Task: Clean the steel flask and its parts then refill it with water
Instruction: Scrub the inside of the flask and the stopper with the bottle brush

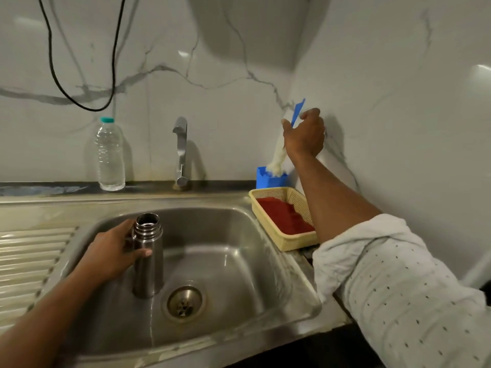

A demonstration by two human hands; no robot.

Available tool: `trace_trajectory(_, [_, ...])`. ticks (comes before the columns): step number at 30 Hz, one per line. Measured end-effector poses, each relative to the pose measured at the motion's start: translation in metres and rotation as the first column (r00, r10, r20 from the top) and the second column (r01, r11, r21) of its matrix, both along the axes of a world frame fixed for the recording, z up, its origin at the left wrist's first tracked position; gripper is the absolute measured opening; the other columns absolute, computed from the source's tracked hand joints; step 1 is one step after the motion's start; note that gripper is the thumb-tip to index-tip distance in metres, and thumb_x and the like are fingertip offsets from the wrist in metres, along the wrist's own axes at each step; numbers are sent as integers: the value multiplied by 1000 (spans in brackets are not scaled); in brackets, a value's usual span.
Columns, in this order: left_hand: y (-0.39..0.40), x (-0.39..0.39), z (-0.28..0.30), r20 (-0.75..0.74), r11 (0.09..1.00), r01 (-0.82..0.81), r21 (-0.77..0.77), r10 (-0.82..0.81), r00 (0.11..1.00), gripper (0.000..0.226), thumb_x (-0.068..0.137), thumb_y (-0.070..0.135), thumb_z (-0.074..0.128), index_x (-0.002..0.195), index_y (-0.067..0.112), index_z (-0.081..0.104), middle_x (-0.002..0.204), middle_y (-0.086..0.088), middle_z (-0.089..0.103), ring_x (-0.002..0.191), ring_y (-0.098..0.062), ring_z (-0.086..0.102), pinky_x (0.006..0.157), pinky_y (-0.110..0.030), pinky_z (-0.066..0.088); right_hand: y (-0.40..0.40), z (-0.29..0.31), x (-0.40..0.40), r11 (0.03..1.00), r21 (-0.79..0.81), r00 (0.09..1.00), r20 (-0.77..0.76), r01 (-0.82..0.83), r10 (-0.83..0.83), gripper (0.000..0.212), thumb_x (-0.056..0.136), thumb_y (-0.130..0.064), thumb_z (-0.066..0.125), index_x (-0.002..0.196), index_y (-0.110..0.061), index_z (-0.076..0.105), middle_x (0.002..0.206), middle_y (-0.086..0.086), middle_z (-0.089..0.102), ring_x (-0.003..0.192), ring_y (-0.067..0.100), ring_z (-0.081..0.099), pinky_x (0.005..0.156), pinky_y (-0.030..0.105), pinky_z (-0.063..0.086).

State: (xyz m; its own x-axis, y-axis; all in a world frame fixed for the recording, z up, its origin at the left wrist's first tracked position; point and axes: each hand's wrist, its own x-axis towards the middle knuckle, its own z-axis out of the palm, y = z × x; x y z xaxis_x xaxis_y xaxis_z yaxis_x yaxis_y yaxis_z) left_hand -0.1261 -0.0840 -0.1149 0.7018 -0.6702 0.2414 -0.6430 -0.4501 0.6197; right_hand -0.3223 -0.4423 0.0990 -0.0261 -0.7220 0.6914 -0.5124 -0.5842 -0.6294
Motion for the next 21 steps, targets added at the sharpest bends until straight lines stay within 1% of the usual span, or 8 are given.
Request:
trace_trajectory(3, [1, -2, 0, -7, 1000, 8, 23, -8, 1000, 77, 75, 23, 94, 144, 20, 58, 119, -10, 77, 112, -33, 71, 103, -48, 51, -16, 8, -2, 999, 28, 999, 43, -22, 21, 23, 91, -30, 78, 100, -13, 65, 100, 1, 74, 87, 18, 67, 67, 31, 46])
trace_trajectory(5, [3, -2, 1, -27, 1000, 20, 20, -20, 999, 72, 76, 23, 94, 139, 26, 59, 119, -7, 77, 112, -30, 71, 103, -46, 50, -23, 12, -3, 998, 37, 997, 68, -43, 40, 21, 88, -28, 82, 92, -13, 67, 93, 0, 75, 83, 17, 69, 70, 33, 54])
trace_trajectory(8, [6, -6, 5, -51, 999, 40, 5, -40, 998, 59, 76, 23, 94, 114, 48, 57, 114, -3, 77, 109, -27, 72, 101, -43, 50, -29, 19, -6, 998, 35, 997, 62, -50, 48, 18, 85, -25, 83, 89, -12, 72, 92, -2, 77, 82, 16, 71, 72, 33, 57])
trace_trajectory(12, [5, -8, 6, -69, 999, 33, -5, -34, 997, 56, 76, 23, 93, 112, 47, 58, 115, -2, 77, 109, -26, 72, 101, -42, 50, -38, 23, -2, 996, 33, 996, 41, -78, 77, 14, 86, -16, 77, 85, -4, 70, 96, -2, 79, 83, 17, 74, 73, 38, 62])
trace_trajectory(15, [3, -8, 7, -82, 999, 33, -1, -33, 996, 56, 76, 22, 93, 109, 49, 57, 111, 0, 76, 108, -25, 72, 100, -40, 49, -37, 20, 4, 993, 4, 992, -28, -121, 121, 17, 87, -14, 77, 78, -10, 63, 93, -3, 77, 79, 15, 72, 68, 34, 59])
trace_trajectory(18, [3, -6, 6, -77, 1000, 16, 10, -15, 997, 67, 77, 22, 93, 134, 35, 61, 113, -2, 77, 109, -26, 72, 101, -40, 49, -35, 19, 9, 989, -8, 987, -68, -148, 147, 25, 87, -17, 80, 74, -14, 60, 87, -4, 73, 73, 11, 66, 56, 20, 48])
trace_trajectory(19, [3, -6, 6, -74, 1000, 12, 16, -11, 997, 71, 77, 22, 93, 138, 32, 59, 115, -3, 77, 110, -26, 72, 102, -40, 48, -37, 20, 11, 987, -8, 986, -56, -159, 158, 29, 85, -17, 82, 70, -13, 58, 84, -3, 74, 72, 11, 67, 57, 22, 52])
trace_trajectory(21, [2, -5, 7, -70, 1000, 8, 20, -6, 998, 74, 77, 23, 93, 141, 29, 57, 117, -4, 77, 112, -27, 72, 103, -41, 48, -39, 25, 10, 983, -7, 983, 6, -181, 181, 29, 78, -19, 88, 70, -6, 63, 76, -2, 74, 69, 15, 72, 64, 36, 61])
